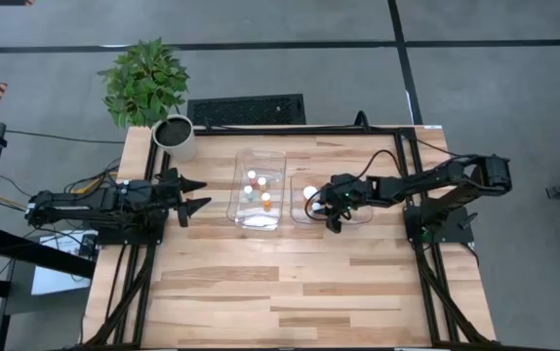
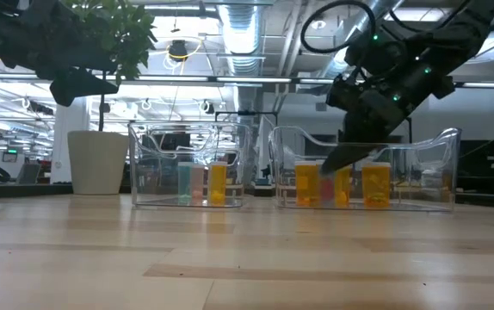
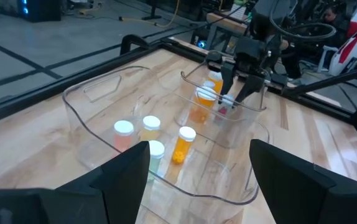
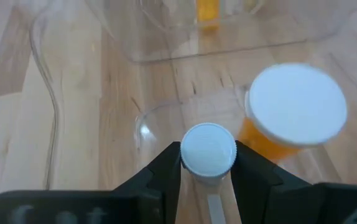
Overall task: Pick and place medicine bottles into bin by pill shape (circle, oval)
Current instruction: Put the blue pill bottle into the right transparent bin, then return to Home Position
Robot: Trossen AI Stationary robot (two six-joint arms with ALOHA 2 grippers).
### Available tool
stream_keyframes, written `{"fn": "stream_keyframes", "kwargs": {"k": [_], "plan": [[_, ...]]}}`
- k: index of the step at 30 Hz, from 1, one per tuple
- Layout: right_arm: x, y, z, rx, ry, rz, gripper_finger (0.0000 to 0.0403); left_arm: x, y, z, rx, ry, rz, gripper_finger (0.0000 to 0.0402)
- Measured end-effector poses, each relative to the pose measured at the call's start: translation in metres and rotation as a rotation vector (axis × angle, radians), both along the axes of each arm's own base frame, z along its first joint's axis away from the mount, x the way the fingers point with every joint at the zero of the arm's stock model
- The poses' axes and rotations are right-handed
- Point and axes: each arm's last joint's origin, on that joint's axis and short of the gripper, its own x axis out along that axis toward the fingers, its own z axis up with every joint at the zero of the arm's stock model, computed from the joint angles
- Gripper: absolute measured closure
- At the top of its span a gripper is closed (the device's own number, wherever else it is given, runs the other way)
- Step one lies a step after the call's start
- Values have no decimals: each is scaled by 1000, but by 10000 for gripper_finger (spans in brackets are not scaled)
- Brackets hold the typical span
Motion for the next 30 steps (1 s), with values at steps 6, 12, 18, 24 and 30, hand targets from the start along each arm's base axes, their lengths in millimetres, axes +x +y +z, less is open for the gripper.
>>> {"fn": "stream_keyframes", "kwargs": {"k": [6,12,18,24,30], "plan": [[-3,1,-2,13,34,2,271,0,1,0,5,-2,20,132],[-3,1,-5,30,58,-8,255,0,1,0,11,-4,49,132],[-4,1,-7,32,73,-8,211,0,2,0,12,-4,54,132],[-5,1,-2,32,53,-11,175,0,2,2,12,-16,54,132],[-14,2,21,23,-7,-11,171,0,2,4,24,-35,75,132]]}}
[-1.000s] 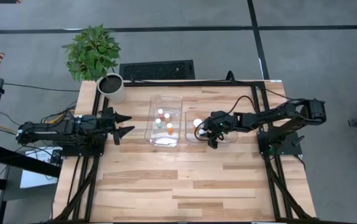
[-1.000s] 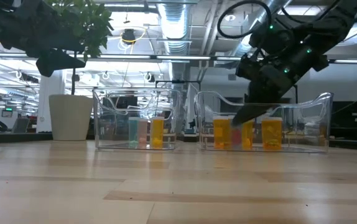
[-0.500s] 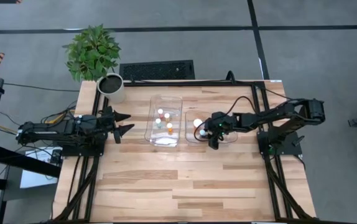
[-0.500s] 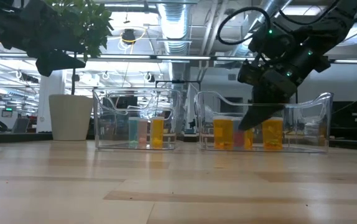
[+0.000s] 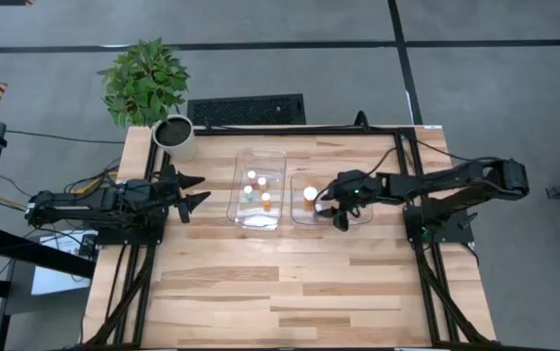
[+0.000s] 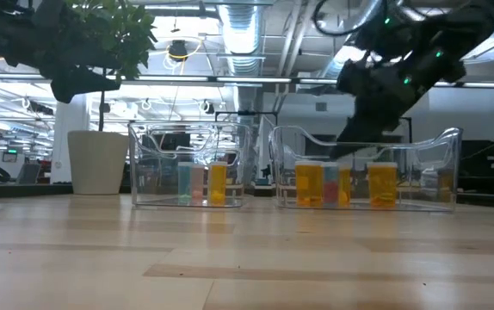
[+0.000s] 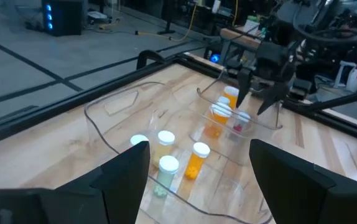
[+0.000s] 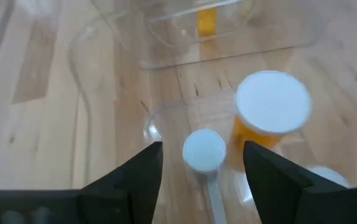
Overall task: Pick and place medicine bottles into bin by pill shape (circle, oval)
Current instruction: Return to Home Position
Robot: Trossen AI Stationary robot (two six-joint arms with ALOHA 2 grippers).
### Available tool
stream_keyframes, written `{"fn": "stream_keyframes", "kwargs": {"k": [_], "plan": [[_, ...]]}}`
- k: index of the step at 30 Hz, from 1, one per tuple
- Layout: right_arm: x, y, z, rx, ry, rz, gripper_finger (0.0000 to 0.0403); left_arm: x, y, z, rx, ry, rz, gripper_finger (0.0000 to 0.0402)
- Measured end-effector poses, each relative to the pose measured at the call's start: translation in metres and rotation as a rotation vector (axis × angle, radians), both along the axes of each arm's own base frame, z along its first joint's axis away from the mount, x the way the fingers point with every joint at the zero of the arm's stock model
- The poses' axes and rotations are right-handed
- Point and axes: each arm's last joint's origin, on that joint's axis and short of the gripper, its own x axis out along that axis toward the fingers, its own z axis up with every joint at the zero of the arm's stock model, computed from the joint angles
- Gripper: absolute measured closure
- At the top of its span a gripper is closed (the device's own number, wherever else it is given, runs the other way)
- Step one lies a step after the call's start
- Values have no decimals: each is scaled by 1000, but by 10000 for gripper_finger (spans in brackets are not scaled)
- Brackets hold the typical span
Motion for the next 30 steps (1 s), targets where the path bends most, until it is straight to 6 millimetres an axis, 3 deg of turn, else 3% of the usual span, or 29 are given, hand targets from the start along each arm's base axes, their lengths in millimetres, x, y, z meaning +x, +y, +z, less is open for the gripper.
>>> {"fn": "stream_keyframes", "kwargs": {"k": [6,13,16,22,30], "plan": [[-24,3,37,-25,-103,5,176,1,0,4,22,-35,-9,132],[-67,8,71,-116,-279,1,177,-1,-2,5,67,-31,-88,132],[-88,9,67,-130,-356,-25,177,-7,-2,4,76,-27,-83,132],[-118,10,39,-90,-456,-116,177,-24,0,2,64,-89,-27,132],[-134,13,8,-104,-617,-124,178,-13,-1,-30,21,-29,-35,132]]}}
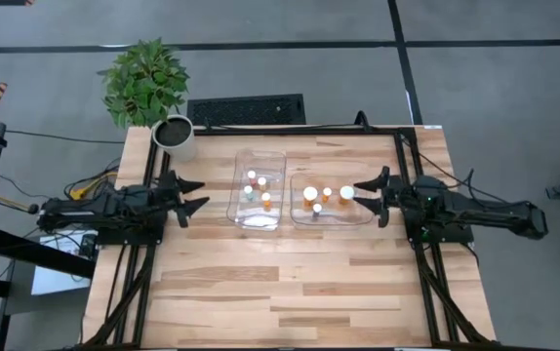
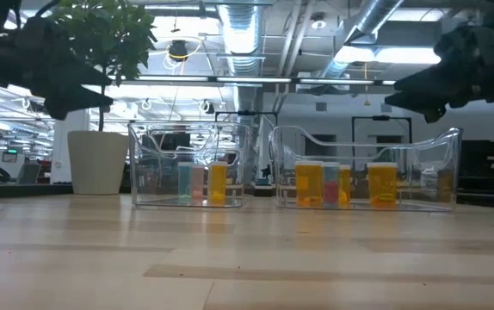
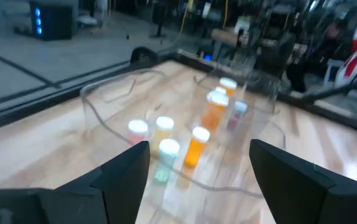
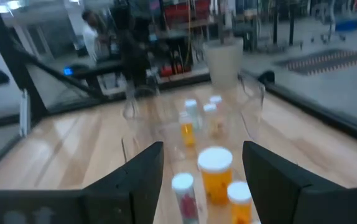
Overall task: Pick and place medicine bottles into bin by pill shape (circle, oval)
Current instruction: Return to Home Position
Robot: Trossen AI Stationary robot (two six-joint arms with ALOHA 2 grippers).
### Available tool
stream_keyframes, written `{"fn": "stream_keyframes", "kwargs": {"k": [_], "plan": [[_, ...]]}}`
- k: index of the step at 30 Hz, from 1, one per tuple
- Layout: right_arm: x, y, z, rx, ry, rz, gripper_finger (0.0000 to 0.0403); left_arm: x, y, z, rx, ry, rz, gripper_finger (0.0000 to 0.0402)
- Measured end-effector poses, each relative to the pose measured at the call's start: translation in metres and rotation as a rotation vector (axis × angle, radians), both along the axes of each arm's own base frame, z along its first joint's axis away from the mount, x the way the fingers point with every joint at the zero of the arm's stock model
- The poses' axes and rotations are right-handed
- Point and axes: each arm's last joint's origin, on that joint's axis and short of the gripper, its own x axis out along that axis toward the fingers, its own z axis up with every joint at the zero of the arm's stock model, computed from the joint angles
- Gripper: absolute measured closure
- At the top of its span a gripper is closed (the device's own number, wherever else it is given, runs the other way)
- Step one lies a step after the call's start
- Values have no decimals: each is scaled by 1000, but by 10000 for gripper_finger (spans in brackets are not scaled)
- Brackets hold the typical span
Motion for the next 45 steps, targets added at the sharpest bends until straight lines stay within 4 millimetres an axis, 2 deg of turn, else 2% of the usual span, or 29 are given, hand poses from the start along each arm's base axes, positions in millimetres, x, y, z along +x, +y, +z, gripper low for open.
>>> {"fn": "stream_keyframes", "kwargs": {"k": [4,12,20,45], "plan": [[-4,1,-12,-10,-42,4,178,6,0,-10,-11,-35,-2,132],[-8,2,-11,-53,-60,22,178,7,-2,-9,3,-63,-83,132],[-9,2,-11,-63,-57,22,178,7,-1,-9,-8,-70,-23,132],[-9,2,-12,-38,-55,5,178,7,-1,-9,7,-61,-36,132]]}}
